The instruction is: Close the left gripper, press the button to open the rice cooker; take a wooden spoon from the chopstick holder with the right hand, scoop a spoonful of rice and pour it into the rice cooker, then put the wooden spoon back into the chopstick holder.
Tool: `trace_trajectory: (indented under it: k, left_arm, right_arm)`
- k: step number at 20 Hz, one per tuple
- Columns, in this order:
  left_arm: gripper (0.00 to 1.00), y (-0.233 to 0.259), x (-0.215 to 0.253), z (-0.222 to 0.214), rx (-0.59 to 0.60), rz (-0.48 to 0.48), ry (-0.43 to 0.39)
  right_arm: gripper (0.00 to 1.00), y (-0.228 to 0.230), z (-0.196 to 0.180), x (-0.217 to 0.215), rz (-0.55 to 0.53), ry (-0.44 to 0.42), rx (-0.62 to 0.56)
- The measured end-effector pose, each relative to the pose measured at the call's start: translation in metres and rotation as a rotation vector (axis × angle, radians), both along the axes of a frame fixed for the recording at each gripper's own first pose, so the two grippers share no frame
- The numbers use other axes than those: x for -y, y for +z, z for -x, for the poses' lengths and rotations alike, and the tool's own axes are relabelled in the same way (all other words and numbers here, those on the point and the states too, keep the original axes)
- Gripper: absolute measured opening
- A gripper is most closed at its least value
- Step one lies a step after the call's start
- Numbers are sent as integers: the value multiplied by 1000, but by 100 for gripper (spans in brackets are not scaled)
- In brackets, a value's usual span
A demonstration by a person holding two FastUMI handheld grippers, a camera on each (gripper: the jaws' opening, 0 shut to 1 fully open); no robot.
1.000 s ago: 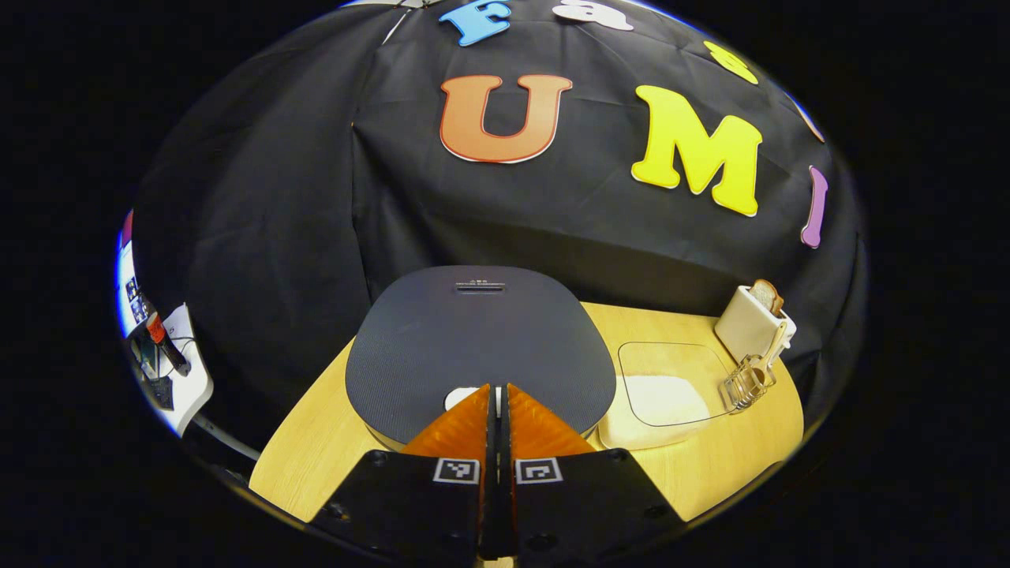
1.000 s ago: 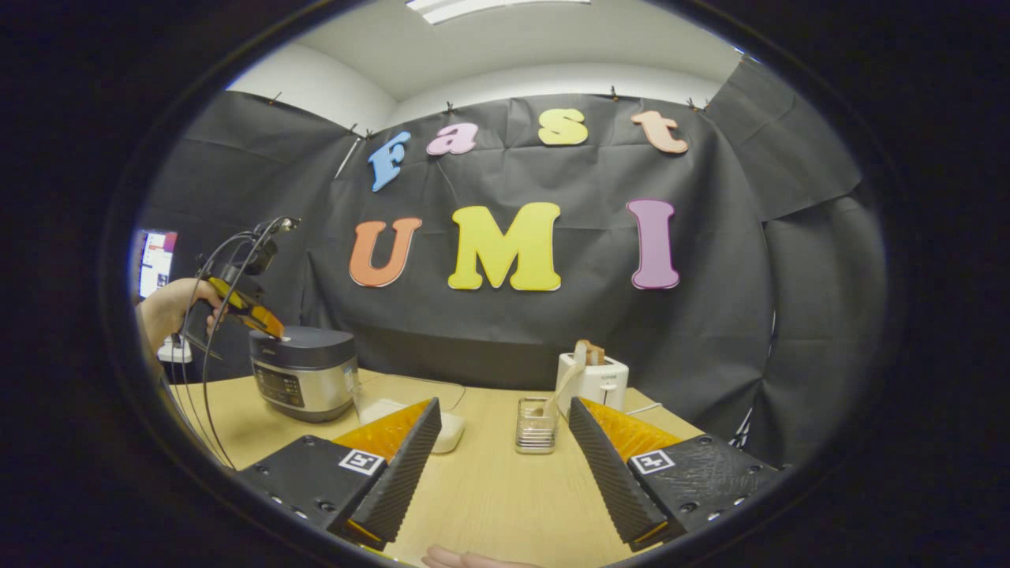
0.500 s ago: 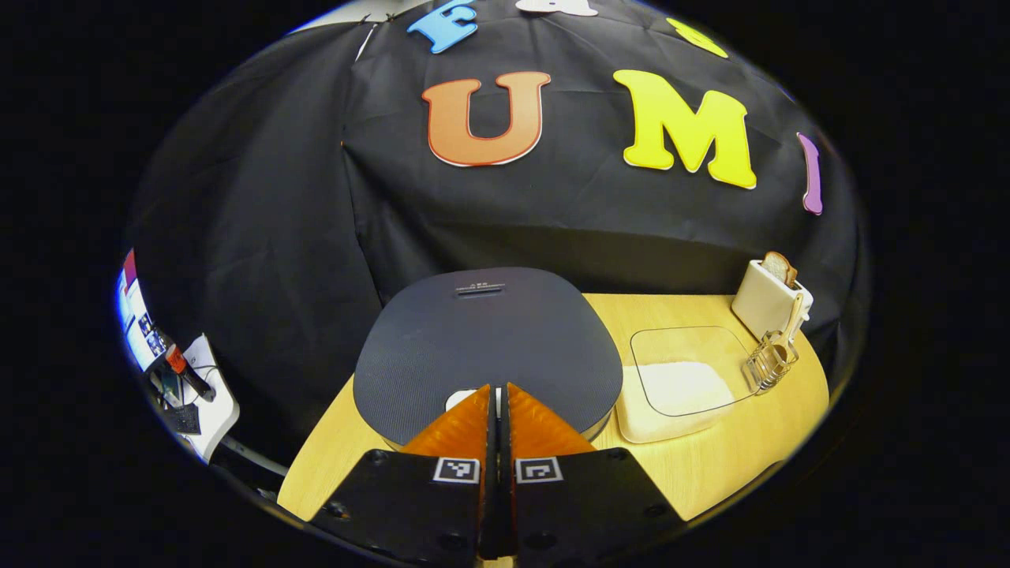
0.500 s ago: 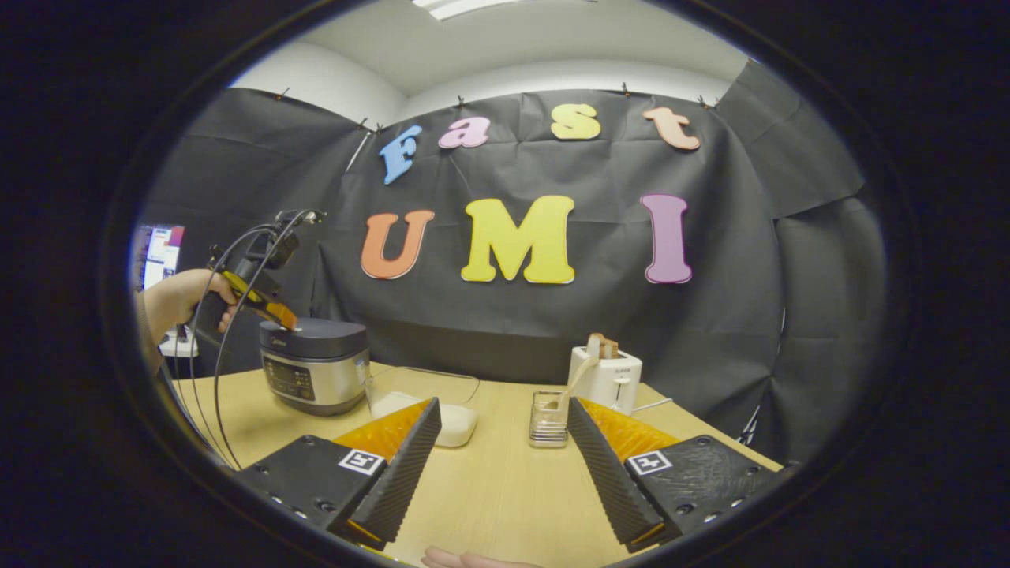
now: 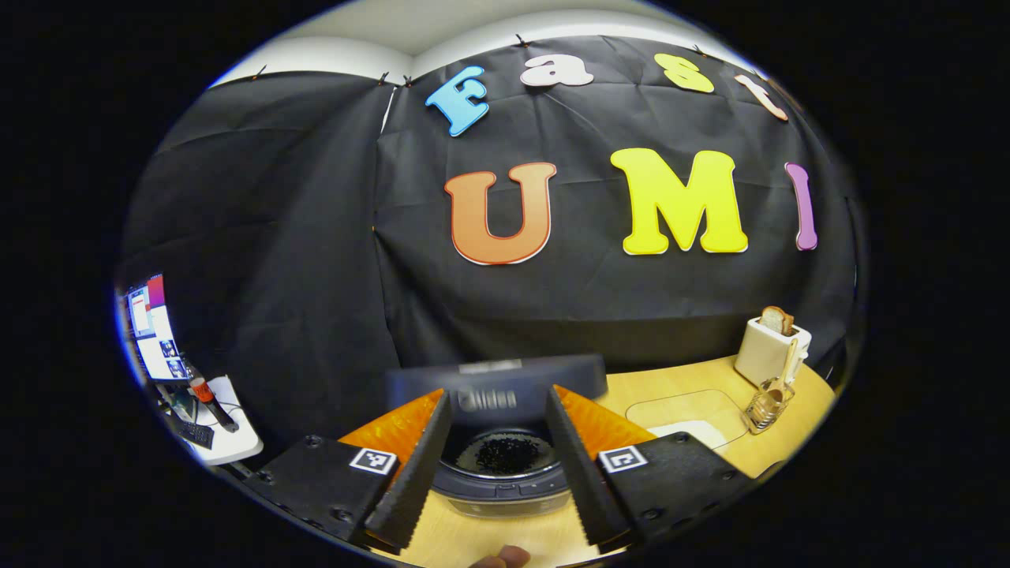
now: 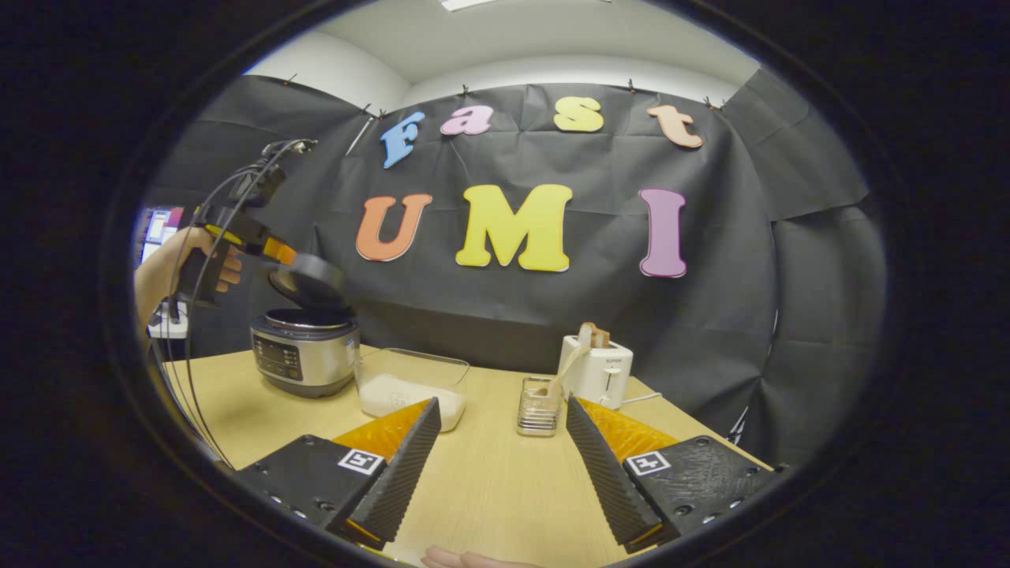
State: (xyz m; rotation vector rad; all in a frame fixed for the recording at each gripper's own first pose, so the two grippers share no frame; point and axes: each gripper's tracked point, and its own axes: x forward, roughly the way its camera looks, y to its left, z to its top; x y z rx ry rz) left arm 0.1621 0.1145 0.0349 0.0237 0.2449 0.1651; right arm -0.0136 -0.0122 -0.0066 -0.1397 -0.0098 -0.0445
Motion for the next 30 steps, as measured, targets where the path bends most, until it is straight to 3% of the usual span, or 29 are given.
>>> trace_trajectory:
  k: [1, 2, 3, 5, 9, 10, 11, 17, 22, 30]
  left_arm:
    - [80, -2, 2, 6, -3, 12, -8]
    - [100, 0, 5, 14, 11, 10, -16]
    - [95, 6, 8, 22, 33, 8, -25]
    - [100, 11, 20, 39, 75, 13, -43]
    - [99, 5, 44, 79, 132, 24, -86]
    - [94, 2, 49, 88, 142, 24, -93]
    - [99, -2, 55, 96, 148, 25, -102]
    - [99, -31, 74, 133, 168, 73, -128]
    - [99, -45, 73, 140, 175, 127, -122]
    - [99, -58, 61, 134, 163, 151, -87]
  right_arm:
    - [95, -2, -1, 2, -7, -2, -5]
    - [95, -2, -1, 3, -10, -5, -8]
    - [96, -2, -2, 5, -8, -11, -9]
    - [95, -1, -3, 13, 9, -29, -8]
    - [95, 4, -11, 33, 28, -81, -1]
    - [96, 8, -13, 39, 30, -94, 7]
    - [96, 10, -14, 44, 29, -100, 10]
    - [95, 12, -31, 72, -47, -125, -24]
    - [96, 9, -57, 86, -101, -120, -76]
    - [95, 12, -117, 103, -94, -99, -118]
